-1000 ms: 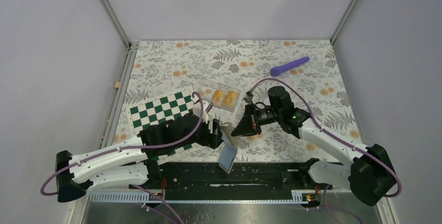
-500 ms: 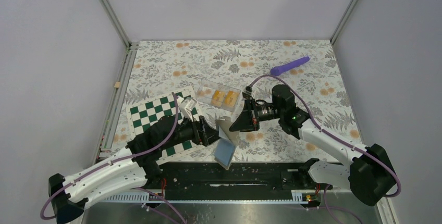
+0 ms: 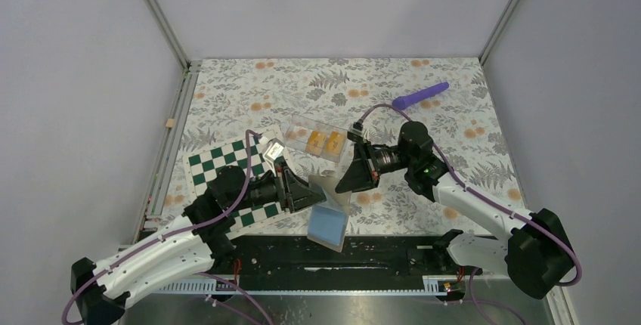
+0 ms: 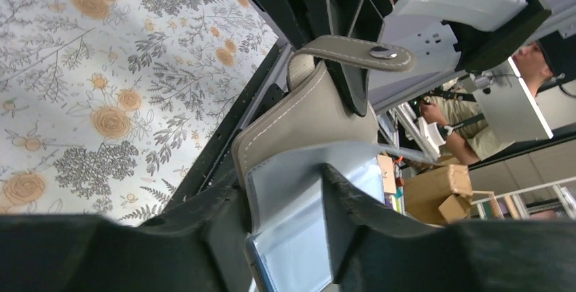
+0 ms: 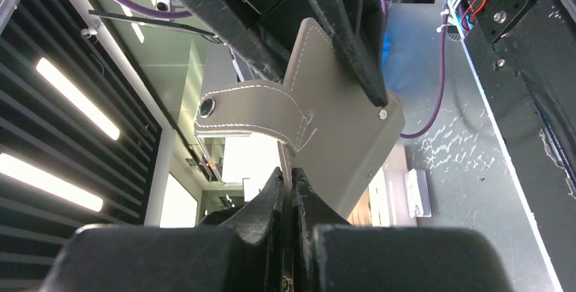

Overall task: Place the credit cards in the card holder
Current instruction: Turn over the card slot in the card holder.

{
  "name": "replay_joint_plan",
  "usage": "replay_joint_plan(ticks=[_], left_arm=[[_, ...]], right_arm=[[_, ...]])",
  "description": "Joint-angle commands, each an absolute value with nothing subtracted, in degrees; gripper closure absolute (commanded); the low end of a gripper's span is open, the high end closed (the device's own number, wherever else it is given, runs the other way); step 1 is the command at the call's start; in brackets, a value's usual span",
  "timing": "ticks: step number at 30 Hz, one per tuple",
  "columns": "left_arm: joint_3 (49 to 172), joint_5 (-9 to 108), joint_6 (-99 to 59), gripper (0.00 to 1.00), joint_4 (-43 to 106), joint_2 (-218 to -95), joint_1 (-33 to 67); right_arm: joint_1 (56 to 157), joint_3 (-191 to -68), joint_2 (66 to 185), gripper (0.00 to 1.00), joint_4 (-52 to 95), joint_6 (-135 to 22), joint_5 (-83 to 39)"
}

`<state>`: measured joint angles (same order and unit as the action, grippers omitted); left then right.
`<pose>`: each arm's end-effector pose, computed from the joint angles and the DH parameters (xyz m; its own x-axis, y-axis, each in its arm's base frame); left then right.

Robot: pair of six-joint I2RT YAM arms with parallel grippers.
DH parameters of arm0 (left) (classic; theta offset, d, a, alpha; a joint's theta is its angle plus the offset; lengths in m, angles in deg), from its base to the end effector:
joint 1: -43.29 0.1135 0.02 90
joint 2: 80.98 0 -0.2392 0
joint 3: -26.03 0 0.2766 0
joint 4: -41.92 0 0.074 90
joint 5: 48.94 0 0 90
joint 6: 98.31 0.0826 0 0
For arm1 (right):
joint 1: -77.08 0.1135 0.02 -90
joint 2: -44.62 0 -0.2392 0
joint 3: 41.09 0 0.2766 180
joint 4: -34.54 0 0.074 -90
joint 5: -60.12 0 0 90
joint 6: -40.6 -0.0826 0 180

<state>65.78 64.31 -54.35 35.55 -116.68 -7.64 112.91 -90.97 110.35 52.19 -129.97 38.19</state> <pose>0.1332 -0.2158 0.2666 -0.7101 -0.1746 -0.6821 0.6494 0.2120 -0.7303 0.1923 0.2334 0.2593 -0.9531 -0.2337 -0.1925 -0.1841 -0.0575 0.9812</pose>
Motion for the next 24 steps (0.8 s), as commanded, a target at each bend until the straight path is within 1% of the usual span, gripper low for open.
replay_joint_plan(ticks=[1,2,5,6,7,9,11,14,15,17,21,22,24], left_arm=[[67.1,67.3,-55.4,0.69,39.9,-115.3,-7.0],[67.2,66.9,-55.6,0.75,39.5,-115.0,-6.9],[68.2,64.8,-55.3,0.98,36.3,-113.9,-6.9],[68.6,63.7,-55.2,1.00,35.0,-113.7,-6.9],[69.1,62.7,-55.1,1.00,33.9,-113.5,-6.9],[70.5,61.5,-54.9,1.00,31.7,-113.5,-6.9],[72.2,60.1,-54.7,1.00,28.2,-114.2,-7.0],[74.8,58.3,-54.4,1.00,23.6,-115.4,-6.9],[75.6,58.0,-54.2,1.00,22.2,-115.9,-6.9],[77.4,56.9,-54.2,1.00,19.2,-117.0,-6.8],[79.9,56.2,-54.0,1.00,15.3,-119.3,-6.8],[80.4,56.5,-54.0,1.00,15.0,-119.8,-6.9],[80.8,58.6,-53.8,1.00,16.8,-120.6,-6.9]], right_arm=[[112.8,-94.0,110.8,1.00,57.9,-131.9,40.6],[112.7,-94.1,111.0,1.00,58.0,-131.9,40.4],[112.7,-94.5,111.2,1.00,57.4,-131.0,39.3],[112.7,-94.6,111.2,1.00,57.0,-130.5,39.0],[112.7,-94.8,111.2,0.99,56.3,-129.5,38.8],[112.7,-95.3,110.7,0.82,52.8,-126.3,38.4],[112.7,-96.4,109.5,0.66,45.1,-120.8,37.5],[112.2,-98.9,106.6,0.37,29.8,-109.5,34.3],[111.9,-99.9,105.4,0.30,23.9,-105.2,32.3],[111.2,-101.8,103.1,0.19,14.0,-98.6,27.5],[110.6,-102.8,98.9,0.04,4.2,-91.1,20.2],[110.6,-102.8,98.3,0.02,3.1,-89.9,19.0],[110.5,-102.9,97.9,0.01,1.0,-87.5,17.5]])
